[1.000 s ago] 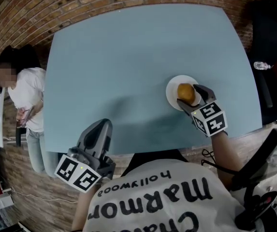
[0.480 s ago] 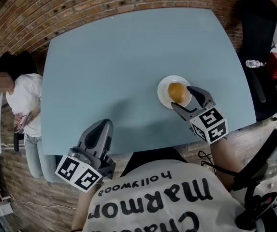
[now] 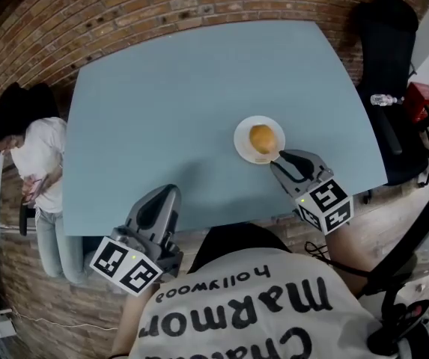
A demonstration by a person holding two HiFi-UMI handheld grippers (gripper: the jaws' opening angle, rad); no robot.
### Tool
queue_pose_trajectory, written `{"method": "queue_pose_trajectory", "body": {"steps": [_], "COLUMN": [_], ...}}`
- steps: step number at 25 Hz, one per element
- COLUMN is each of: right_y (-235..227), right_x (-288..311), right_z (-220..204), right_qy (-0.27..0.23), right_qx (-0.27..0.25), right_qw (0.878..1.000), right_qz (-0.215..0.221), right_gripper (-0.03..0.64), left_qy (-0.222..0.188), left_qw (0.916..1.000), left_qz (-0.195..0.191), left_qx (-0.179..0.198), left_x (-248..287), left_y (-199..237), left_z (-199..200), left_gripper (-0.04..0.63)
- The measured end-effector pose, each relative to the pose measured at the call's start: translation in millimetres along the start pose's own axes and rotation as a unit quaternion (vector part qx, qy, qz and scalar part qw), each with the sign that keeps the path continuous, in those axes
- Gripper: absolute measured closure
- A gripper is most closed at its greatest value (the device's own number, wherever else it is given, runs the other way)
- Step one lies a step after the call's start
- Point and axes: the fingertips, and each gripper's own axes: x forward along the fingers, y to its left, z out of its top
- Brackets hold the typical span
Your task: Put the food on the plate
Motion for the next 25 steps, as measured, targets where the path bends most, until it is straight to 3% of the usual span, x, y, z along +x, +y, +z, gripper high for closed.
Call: {"method": "queue_pose_trajectory", "body": {"steps": [8, 17, 25], "right_y": [11.1, 15.0, 4.4], "right_x": [-27.2, -47.1, -56.5], "right_z": [-7.7, -11.5, 1.1], "right_qy": [-0.006, -0.012, -0.064], "right_qx": [0.0, 0.002, 0.071], "right_qw": [1.0, 1.0, 0.995], "right_qz": [-0.003, 0.007, 0.007], "right_gripper": [0.592, 0.606, 0.604], "left_qy": [-0.007, -0.009, -0.007], "left_qw": [0.9999, 0.9998, 0.9996], "left_qz": [-0.01, -0.019, -0.025], "left_qx": [0.005, 0.007, 0.01], "left_x": [-9.7, -9.4, -4.8], "left_y": [-24.8, -42.3, -48.7], "left_z": [-7.7, -10.5, -10.6], "left_gripper": [0.589, 0.589, 0.589]}}
